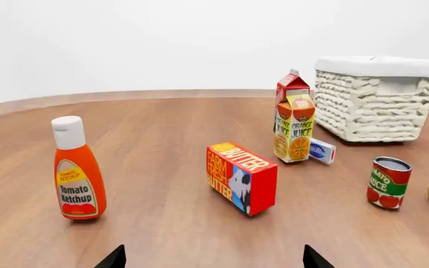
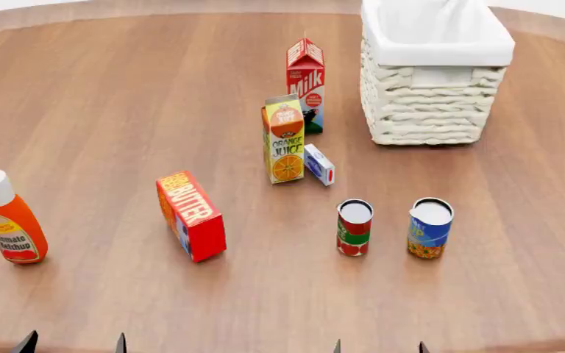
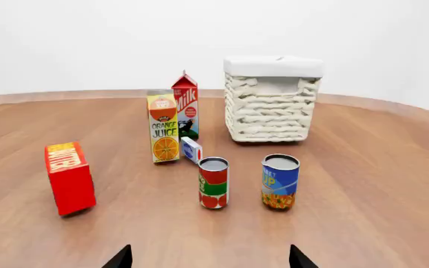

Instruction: Pick up the orange juice, and put it in the basket.

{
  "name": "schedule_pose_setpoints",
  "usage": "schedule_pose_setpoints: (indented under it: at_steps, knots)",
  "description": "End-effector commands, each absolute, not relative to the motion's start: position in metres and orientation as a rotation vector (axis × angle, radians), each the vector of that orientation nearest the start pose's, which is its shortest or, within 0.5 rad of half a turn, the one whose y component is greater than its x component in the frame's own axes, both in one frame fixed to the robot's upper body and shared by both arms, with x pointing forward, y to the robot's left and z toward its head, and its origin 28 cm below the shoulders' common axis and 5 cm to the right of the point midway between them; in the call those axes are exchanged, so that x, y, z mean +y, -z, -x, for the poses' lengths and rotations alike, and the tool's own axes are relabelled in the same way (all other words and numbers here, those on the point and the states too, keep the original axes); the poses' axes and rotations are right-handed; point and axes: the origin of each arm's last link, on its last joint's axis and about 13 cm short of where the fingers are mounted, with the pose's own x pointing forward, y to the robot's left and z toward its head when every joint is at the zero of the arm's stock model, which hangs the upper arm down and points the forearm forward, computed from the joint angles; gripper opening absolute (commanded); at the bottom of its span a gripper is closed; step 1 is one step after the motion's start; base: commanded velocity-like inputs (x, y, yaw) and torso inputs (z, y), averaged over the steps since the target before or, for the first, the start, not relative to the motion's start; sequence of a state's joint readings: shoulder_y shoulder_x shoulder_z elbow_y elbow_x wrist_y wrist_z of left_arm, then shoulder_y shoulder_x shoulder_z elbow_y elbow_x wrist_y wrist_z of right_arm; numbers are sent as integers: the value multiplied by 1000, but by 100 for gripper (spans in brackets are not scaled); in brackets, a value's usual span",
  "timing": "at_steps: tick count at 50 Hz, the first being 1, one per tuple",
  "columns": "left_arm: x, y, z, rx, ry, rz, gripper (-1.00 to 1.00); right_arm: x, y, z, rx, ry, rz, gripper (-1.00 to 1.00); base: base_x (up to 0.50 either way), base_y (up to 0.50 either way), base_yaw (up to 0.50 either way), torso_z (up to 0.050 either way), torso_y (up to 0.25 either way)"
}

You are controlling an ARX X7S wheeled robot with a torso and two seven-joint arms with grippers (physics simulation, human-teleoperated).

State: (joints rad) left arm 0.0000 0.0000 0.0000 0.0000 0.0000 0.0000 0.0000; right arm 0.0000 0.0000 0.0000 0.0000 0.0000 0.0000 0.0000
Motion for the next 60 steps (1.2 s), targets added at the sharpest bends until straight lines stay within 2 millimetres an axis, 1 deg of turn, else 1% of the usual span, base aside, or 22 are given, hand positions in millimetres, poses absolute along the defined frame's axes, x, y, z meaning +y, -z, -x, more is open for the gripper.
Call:
schedule_pose_setpoints:
  at_steps: [1,8,15,21,38,54,60]
  knots:
    - [205,-13,-211,0,0,0,100,-96,-12,-211,0,0,0,100,0,0,0,0,0]
    - [205,-13,-211,0,0,0,100,-98,-24,-220,-2,-6,2,100,0,0,0,0,0]
    - [205,-13,-210,0,0,0,100,-98,-34,-223,-24,-10,26,100,18,0,0,0,0]
    - [205,-13,-211,0,0,0,100,-98,-33,-223,-22,-19,42,100,209,0,0,0,0]
    - [205,-13,-211,0,0,0,100,-97,-31,-222,-22,-24,22,100,250,0,0,0,0]
    - [205,-13,-211,0,0,0,100,-96,-35,-223,-32,-28,9,100,248,0,0,0,0]
    - [205,-13,-211,0,0,0,100,-96,-33,-223,-34,-21,7,100,251,0,0,0,0]
